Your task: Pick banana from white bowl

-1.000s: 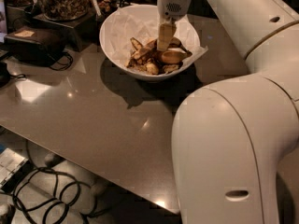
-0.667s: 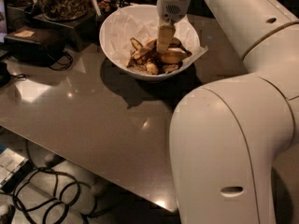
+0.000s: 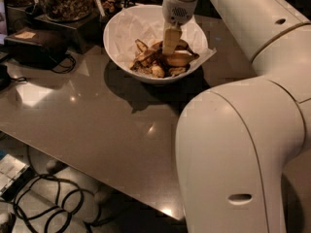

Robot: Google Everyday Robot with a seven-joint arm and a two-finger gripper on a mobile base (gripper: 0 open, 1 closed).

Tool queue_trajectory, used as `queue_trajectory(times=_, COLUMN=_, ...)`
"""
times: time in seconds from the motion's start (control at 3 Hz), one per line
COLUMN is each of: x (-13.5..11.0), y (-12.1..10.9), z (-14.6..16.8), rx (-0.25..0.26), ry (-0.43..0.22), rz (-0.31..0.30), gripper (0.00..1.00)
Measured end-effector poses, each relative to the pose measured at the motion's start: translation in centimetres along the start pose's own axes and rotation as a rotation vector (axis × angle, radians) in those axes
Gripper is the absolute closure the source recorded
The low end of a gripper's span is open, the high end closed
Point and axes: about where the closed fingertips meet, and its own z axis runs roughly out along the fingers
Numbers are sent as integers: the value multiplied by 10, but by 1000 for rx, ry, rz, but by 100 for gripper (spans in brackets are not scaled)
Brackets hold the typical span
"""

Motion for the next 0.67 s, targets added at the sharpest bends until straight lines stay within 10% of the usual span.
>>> queue_trajectory(times=0.67, x=-1, y=-3, z=-9, rx=35, ry=-41, rz=30, gripper=100)
